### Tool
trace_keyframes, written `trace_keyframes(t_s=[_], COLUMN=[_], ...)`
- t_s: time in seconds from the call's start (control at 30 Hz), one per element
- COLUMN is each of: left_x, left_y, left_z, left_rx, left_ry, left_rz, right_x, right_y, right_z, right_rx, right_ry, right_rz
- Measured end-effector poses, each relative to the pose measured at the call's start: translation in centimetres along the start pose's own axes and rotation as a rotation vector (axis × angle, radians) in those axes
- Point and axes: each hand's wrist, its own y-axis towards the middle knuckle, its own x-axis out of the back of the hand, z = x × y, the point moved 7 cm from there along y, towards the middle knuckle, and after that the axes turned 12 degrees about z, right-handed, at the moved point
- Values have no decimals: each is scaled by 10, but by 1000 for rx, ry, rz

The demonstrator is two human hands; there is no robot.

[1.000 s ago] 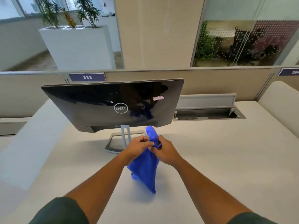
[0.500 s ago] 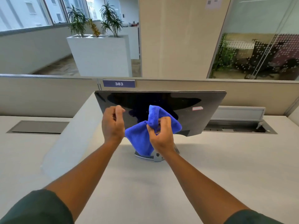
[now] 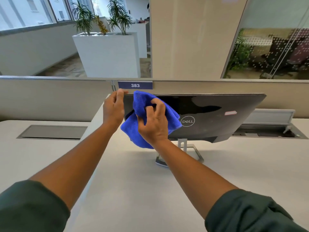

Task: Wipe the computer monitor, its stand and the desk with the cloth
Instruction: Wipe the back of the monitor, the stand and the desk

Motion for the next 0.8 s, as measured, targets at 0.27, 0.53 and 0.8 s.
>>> trace_keyframes(t_s=[0.27, 0.53, 0.8], left_x=[-7, -5, 2], left_y=[3, 2, 3], left_z=[4, 10, 7], left_rx=[65, 124, 165], left_ry=[-126, -253, -242], left_rz=[-99, -29, 165], right_x=[-21, 7, -36], right_y=[-8, -36, 9], right_z=[-4, -74, 19], right_rx=[236, -105, 224], right_ry=[-343, -341, -428], right_rz=[-17, -199, 42])
